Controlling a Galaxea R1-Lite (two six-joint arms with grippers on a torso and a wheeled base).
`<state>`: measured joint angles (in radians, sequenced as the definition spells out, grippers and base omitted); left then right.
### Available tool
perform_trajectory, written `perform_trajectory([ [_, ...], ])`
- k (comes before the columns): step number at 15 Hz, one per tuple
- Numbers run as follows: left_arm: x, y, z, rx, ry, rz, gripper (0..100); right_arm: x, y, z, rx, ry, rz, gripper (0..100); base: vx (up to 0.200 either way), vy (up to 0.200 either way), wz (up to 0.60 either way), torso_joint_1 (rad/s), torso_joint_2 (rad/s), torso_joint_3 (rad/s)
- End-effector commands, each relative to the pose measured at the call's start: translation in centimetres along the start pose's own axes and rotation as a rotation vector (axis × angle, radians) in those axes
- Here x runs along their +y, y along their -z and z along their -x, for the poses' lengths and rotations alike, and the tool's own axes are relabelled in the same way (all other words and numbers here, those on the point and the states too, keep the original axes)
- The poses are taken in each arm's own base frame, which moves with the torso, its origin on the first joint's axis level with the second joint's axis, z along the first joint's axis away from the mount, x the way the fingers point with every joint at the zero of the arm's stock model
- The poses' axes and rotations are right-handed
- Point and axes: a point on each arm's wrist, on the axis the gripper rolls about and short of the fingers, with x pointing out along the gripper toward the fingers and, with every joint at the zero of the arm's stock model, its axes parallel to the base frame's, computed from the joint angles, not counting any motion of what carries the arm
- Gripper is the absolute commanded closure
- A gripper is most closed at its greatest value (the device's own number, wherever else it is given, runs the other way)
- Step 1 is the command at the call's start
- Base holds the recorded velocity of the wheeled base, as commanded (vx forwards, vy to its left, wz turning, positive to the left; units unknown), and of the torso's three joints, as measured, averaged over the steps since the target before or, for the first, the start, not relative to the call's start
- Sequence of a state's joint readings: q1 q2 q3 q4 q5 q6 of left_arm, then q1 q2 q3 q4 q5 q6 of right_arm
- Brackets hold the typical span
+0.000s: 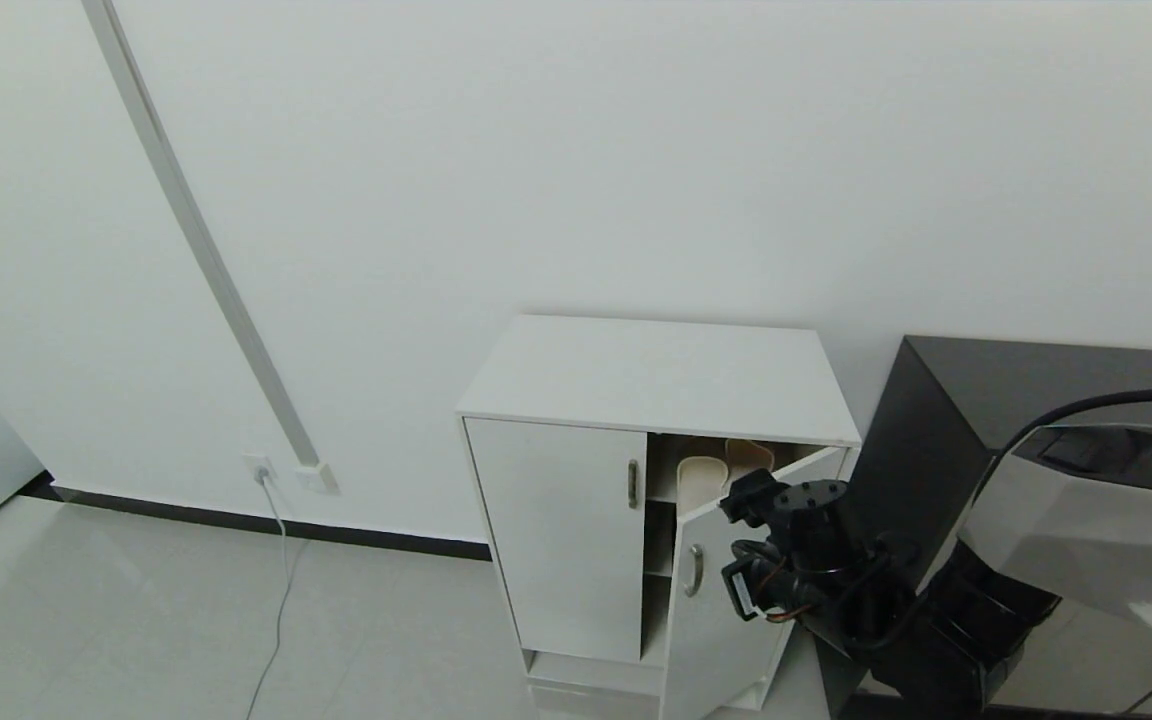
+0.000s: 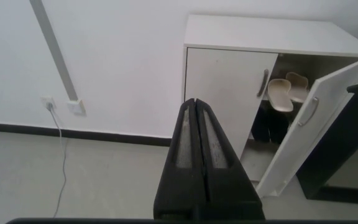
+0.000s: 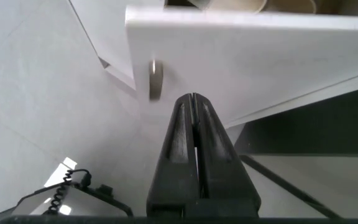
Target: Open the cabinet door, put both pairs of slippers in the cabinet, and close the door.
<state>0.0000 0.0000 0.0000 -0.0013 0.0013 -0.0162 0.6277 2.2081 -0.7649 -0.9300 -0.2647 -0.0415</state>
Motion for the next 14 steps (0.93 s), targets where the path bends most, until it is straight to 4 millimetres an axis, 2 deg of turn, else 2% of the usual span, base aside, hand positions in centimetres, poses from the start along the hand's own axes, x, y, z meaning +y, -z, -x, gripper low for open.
perform_trajectory([
  [1, 0.0, 0.0, 0.0, 0.000, 0.000, 0.001, 100, 0.2, -0.1, 0.1, -0.003, -0.004, 0.002, 100, 0.000, 0.000, 0.00, 0.000, 0.00, 0.000],
  [4, 0.0, 0.0, 0.0, 0.000, 0.000, 0.001, 100, 0.2, -0.3, 0.3, -0.013, -0.014, 0.000, 100, 0.000, 0.000, -0.60, 0.002, 0.00, -0.001],
  [10, 0.0, 0.0, 0.0, 0.001, 0.000, -0.001, 100, 0.5, 0.1, 0.8, -0.073, -0.116, -0.009, 100, 0.000, 0.000, 0.00, 0.000, 0.00, 0.000],
  [14, 0.0, 0.0, 0.0, 0.001, 0.001, -0.004, 100, 0.7, 1.2, 1.5, -0.084, -0.249, -0.005, 100, 0.000, 0.000, 0.00, 0.000, 0.00, 0.000],
])
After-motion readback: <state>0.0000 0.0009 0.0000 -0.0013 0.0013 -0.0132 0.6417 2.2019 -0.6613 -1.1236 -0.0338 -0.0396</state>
